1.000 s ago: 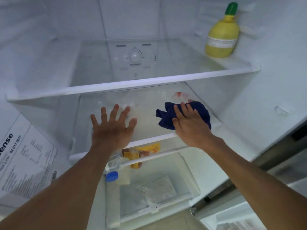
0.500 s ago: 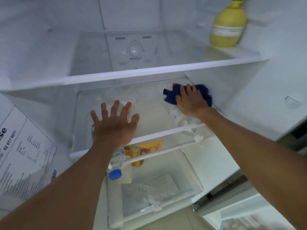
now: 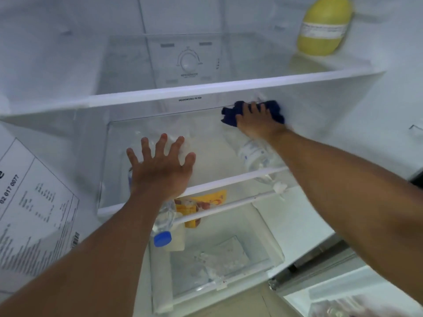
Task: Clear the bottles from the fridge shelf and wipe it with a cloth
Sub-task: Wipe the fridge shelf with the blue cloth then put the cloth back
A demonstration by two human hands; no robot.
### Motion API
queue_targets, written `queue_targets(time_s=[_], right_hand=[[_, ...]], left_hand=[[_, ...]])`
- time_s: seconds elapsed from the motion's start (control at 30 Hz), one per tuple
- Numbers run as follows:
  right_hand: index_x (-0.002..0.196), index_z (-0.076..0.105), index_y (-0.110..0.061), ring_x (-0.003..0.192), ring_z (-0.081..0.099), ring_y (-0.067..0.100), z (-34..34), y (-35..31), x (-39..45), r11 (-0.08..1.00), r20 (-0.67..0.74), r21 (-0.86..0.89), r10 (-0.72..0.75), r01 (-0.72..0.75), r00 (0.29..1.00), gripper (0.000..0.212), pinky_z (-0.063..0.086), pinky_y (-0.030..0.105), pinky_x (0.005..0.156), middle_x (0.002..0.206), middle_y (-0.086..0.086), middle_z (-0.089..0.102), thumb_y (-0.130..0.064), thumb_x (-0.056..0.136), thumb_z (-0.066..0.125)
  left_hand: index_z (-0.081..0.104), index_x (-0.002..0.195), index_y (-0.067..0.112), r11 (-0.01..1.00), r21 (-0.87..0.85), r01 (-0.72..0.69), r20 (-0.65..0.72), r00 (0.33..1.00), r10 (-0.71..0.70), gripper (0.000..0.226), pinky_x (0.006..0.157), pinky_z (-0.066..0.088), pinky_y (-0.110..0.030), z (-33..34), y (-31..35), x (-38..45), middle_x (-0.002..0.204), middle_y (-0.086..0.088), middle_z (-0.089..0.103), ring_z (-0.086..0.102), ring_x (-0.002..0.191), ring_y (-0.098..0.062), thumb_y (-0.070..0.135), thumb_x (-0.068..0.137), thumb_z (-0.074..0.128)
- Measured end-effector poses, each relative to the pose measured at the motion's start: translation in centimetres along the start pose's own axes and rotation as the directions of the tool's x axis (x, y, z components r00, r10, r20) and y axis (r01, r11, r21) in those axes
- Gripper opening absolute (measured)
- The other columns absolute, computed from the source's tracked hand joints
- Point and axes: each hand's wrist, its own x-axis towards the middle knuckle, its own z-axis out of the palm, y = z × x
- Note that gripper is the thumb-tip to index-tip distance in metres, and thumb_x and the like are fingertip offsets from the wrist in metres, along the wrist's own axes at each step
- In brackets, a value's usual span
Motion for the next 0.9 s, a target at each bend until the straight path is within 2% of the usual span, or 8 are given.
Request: queue_targets(time_s=[0.1,0.2,0.33,0.47,0.67,0.7,0.8,0.9], right_hand=[[0.158,0.012,-0.010,0.152,0.005,0.044,0.4,-4.7,0.0,0.987,-0.023,-0.015,-0.157,0.157,0.987,0.066,0.009,0.059,0.121,0.168,0.015,0.006,-0.038,0.099,0.015],[0.159,0.013,-0.010,0.155,-0.001,0.037,1.5,-3.1,-7.0,0.940,0.060,-0.018,-0.338,0.339,0.939,0.065,0.009,0.057,0.123,0.169,0.010,0.001,-0.036,0.100,0.007],[0.157,0.017,-0.008,0.154,0.006,0.041,0.9,2.1,-6.9,0.986,-0.091,-0.062,-0.163,0.158,0.982,0.062,0.012,0.058,0.122,0.168,0.018,0.006,-0.035,0.101,0.012],[0.159,0.011,-0.008,0.151,0.009,0.045,-0.1,-1.3,1.0,0.999,-0.059,0.019,-0.039,0.040,0.997,0.074,0.010,0.061,0.121,0.166,0.020,0.009,-0.045,0.095,0.012],[0.148,0.038,-0.011,0.154,0.004,0.039,1.8,2.0,-5.7,0.842,0.034,-0.231,-0.494,0.487,0.869,0.048,0.018,0.060,0.120,0.168,0.016,0.006,-0.026,0.102,0.040],[0.146,0.038,-0.009,0.154,0.004,0.042,1.8,3.6,-6.1,0.854,0.032,-0.274,-0.452,0.443,0.891,0.046,0.018,0.061,0.120,0.168,0.018,0.005,-0.022,0.103,0.040],[0.158,0.019,-0.008,0.154,0.008,0.039,0.4,3.5,-2.1,0.985,-0.114,-0.058,-0.169,0.163,0.979,0.061,0.011,0.056,0.123,0.167,0.018,0.010,-0.037,0.105,0.027],[0.157,0.021,-0.007,0.151,0.011,0.046,-0.3,-1.8,2.1,0.992,-0.066,0.004,-0.122,0.123,0.990,0.070,0.012,0.061,0.120,0.166,0.023,0.008,-0.045,0.098,0.013]], left_hand=[[0.004,0.161,0.045,1.000,-0.002,-0.010,-0.002,1.000,0.010,0.069,0.122,-0.003,-0.066,0.0,0.1,0.0,0.174,0.006,0.000,-0.004,0.159,-0.037,0.071,0.097,0.005],[0.003,0.161,0.045,1.000,-0.003,0.001,0.002,1.000,-0.001,0.069,0.122,-0.004,-0.066,-0.1,-0.2,0.1,0.174,0.006,-0.002,-0.005,0.159,-0.036,0.071,0.097,0.004],[0.005,0.161,0.045,1.000,-0.007,-0.010,0.002,1.000,0.010,0.070,0.122,-0.005,-0.066,0.0,-0.1,0.0,0.174,0.006,-0.001,-0.005,0.159,-0.036,0.072,0.097,0.004],[0.005,0.161,0.045,1.000,0.000,-0.007,-0.015,1.000,0.007,0.070,0.122,-0.003,-0.066,0.2,-0.2,0.0,0.174,0.006,0.000,-0.003,0.159,-0.036,0.071,0.097,0.004],[0.004,0.161,0.044,1.000,0.002,-0.012,-0.002,1.000,0.012,0.069,0.122,-0.004,-0.066,-0.1,0.1,0.0,0.174,0.006,-0.001,-0.005,0.159,-0.036,0.071,0.097,0.004],[0.004,0.162,0.044,1.000,-0.002,-0.011,0.008,1.000,0.011,0.070,0.122,-0.005,-0.065,-0.2,0.1,0.0,0.174,0.006,-0.002,-0.005,0.159,-0.036,0.071,0.097,0.004],[0.005,0.162,0.044,1.000,-0.010,-0.010,0.003,1.000,0.010,0.069,0.122,-0.005,-0.065,-0.3,0.0,-0.1,0.174,0.006,-0.001,-0.005,0.159,-0.036,0.070,0.098,0.004],[0.004,0.161,0.045,1.000,-0.004,-0.002,0.005,1.000,0.002,0.068,0.122,-0.004,-0.066,-0.2,0.1,-0.1,0.174,0.006,-0.001,-0.005,0.159,-0.036,0.070,0.098,0.005]])
